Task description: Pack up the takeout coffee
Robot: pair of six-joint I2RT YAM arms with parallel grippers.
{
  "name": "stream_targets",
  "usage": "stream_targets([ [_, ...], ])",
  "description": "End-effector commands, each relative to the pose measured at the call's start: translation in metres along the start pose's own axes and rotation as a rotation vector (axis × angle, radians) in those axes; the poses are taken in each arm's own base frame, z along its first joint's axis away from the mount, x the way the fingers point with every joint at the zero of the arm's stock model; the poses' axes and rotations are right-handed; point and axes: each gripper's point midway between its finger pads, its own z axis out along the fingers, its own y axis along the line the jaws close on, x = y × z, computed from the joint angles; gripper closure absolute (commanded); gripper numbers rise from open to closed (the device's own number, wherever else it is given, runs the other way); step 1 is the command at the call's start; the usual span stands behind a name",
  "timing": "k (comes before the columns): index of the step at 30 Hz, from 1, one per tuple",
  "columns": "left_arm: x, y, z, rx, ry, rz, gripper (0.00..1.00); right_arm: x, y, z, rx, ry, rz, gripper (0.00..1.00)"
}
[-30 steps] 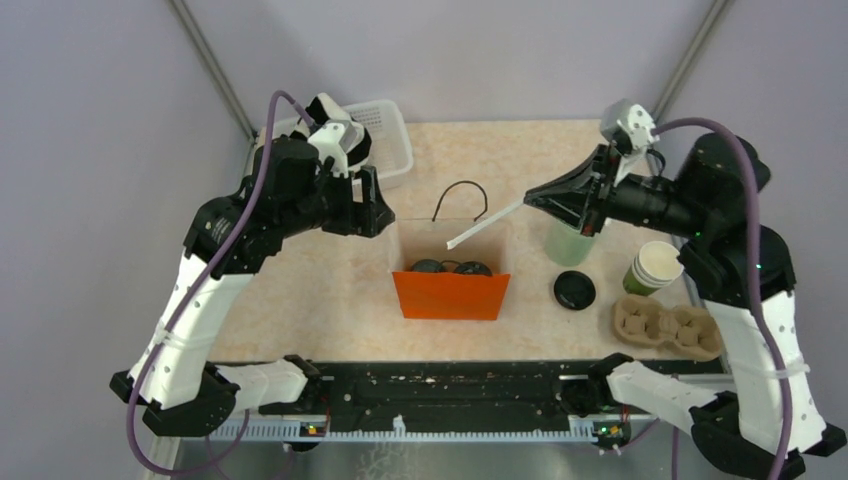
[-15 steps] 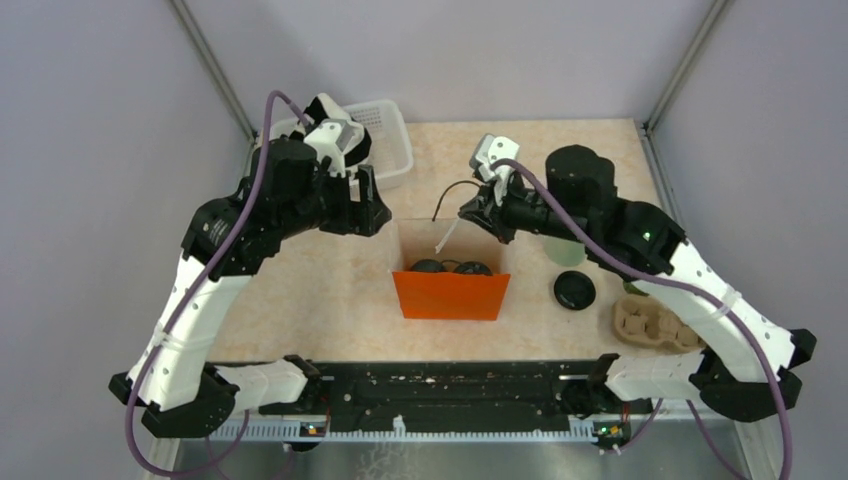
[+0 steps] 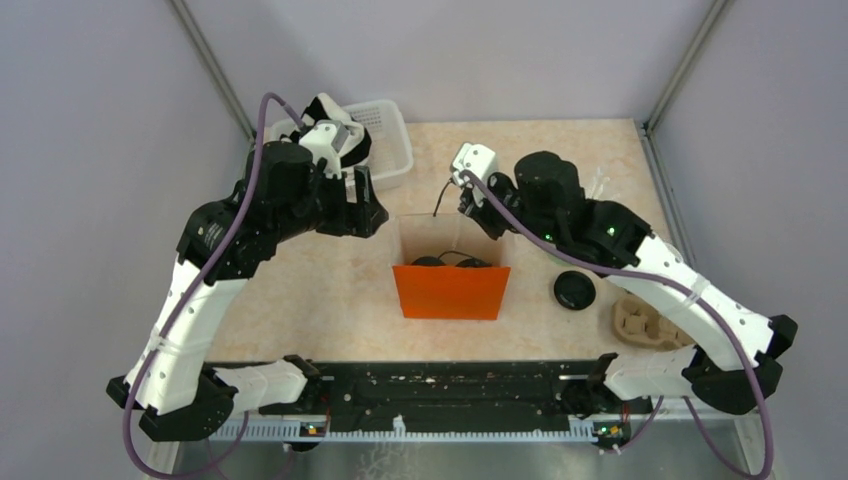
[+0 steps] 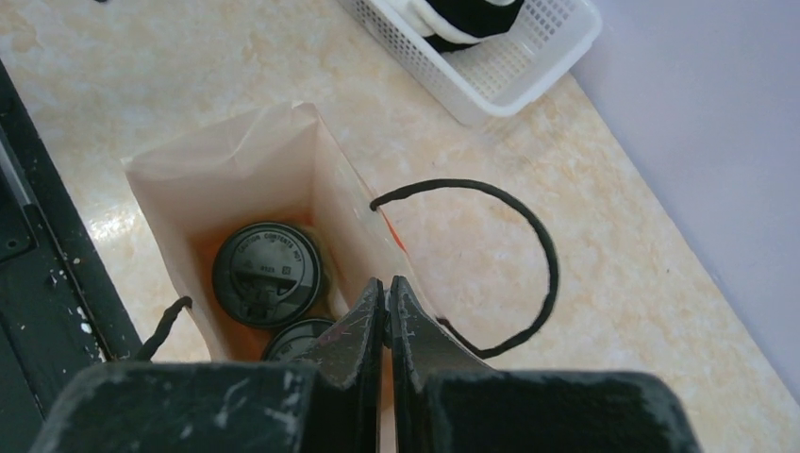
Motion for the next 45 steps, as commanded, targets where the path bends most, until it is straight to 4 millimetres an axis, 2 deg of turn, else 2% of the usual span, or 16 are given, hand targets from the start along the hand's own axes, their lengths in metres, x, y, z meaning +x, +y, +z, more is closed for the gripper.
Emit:
stream_targets([
  [1, -0.014, -0.005, -0.007, 0.017, -0.052, -0.002, 0.16, 0.003, 0.008, 0.024, -0.015, -0.028, 0.007, 1.00],
  [3, -0.013, -0.005, -0.008, 0.019, -0.051, -0.003, 0.16, 0.012, 0.012, 0.032, -0.021, 0.001, 0.026, 1.00],
  [4, -0.013, -0.004, -0.008, 0.017, -0.052, -0.004, 0.16, 0.014, 0.012, 0.035, -0.017, 0.017, 0.037, 0.95],
  [6, -0.013, -0.004, -0.009, 0.014, -0.051, -0.005, 0.16, 0.014, 0.004, 0.033, 0.025, 0.044, 0.069, 0.74],
  [9, -0.012, -0.003, -0.010, 0.012, -0.052, -0.006, 0.16, -0.017, -0.013, 0.010, 0.086, -0.014, 0.095, 0.55],
  [11, -0.011, -0.003, -0.010, 0.013, -0.050, -0.006, 0.16, -0.037, -0.028, -0.012, 0.142, -0.047, 0.112, 0.49],
  [13, -0.010, -0.002, -0.008, 0.011, -0.047, -0.008, 0.16, -0.044, -0.047, -0.035, 0.245, -0.051, 0.131, 0.43],
  [16, -0.010, -0.004, -0.006, 0.020, -0.047, -0.011, 0.16, -0.028, -0.081, -0.072, 0.447, -0.019, 0.153, 0.33],
  [18, -0.009, -0.006, -0.003, 0.032, -0.046, -0.013, 0.16, 0.002, -0.104, -0.089, 0.559, 0.045, 0.208, 0.30],
  [21, -0.009, -0.008, 0.000, 0.036, -0.040, -0.013, 0.16, 0.063, -0.128, -0.104, 0.656, 0.161, 0.367, 0.30],
  [23, -0.008, -0.011, 0.000, 0.056, -0.032, -0.015, 0.16, 0.102, -0.132, -0.109, 0.686, 0.256, 0.470, 0.30],
  [26, -0.008, -0.013, -0.002, 0.065, -0.030, -0.021, 0.16, 0.139, -0.137, -0.113, 0.742, 0.362, 0.545, 0.30],
  [30, -0.006, -0.014, -0.001, 0.072, -0.021, -0.025, 0.16, 0.157, -0.154, -0.105, 0.827, 0.366, 0.611, 0.38],
  [33, -0.005, -0.016, -0.001, 0.082, -0.017, -0.027, 0.16, 0.168, -0.176, -0.093, 0.898, 0.337, 0.678, 0.46],
  [36, -0.006, -0.017, -0.003, 0.087, -0.019, -0.031, 0.16, 0.185, -0.201, -0.086, 0.984, 0.310, 0.776, 0.48],
  [45, -0.002, -0.011, -0.013, 0.062, -0.028, -0.046, 0.16, 0.213, -0.243, -0.079, 1.056, 0.325, 0.769, 0.62],
])
